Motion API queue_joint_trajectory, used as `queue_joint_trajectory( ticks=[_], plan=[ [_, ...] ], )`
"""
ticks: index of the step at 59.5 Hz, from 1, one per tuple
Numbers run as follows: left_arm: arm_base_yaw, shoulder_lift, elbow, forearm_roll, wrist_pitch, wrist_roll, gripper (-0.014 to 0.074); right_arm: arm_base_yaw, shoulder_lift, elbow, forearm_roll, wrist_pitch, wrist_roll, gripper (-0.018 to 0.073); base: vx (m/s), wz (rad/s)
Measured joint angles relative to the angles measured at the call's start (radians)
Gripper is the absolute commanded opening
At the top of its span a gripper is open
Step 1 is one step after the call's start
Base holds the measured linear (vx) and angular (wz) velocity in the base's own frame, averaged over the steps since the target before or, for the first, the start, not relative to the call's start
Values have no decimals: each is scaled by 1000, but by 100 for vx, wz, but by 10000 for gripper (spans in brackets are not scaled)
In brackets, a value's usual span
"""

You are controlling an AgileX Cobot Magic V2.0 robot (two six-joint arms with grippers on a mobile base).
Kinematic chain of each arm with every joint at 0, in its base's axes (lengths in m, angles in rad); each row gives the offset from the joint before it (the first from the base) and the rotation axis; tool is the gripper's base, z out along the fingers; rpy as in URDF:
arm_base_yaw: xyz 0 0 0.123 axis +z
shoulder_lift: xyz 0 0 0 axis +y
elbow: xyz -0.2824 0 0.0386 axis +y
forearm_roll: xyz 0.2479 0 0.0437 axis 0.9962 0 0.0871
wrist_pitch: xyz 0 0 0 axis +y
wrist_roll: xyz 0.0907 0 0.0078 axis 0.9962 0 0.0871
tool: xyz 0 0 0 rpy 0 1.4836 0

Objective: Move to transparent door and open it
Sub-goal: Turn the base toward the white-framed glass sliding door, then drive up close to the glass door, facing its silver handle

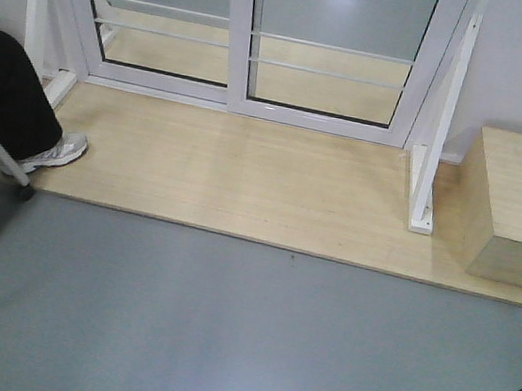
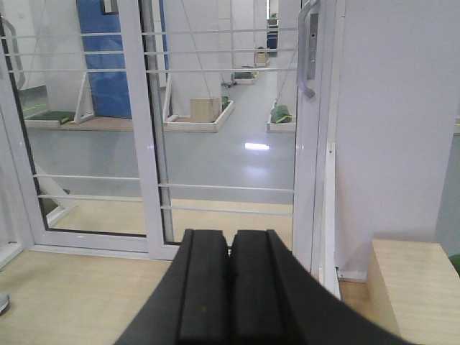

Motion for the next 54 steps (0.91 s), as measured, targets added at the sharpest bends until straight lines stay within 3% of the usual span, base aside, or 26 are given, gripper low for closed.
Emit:
queue_joint_trajectory(
  ticks=[54],
  plan=[
    [0, 0, 0, 0, 0, 0, 3, 0, 0, 0, 0, 0, 0, -8, 51, -17]
  ],
)
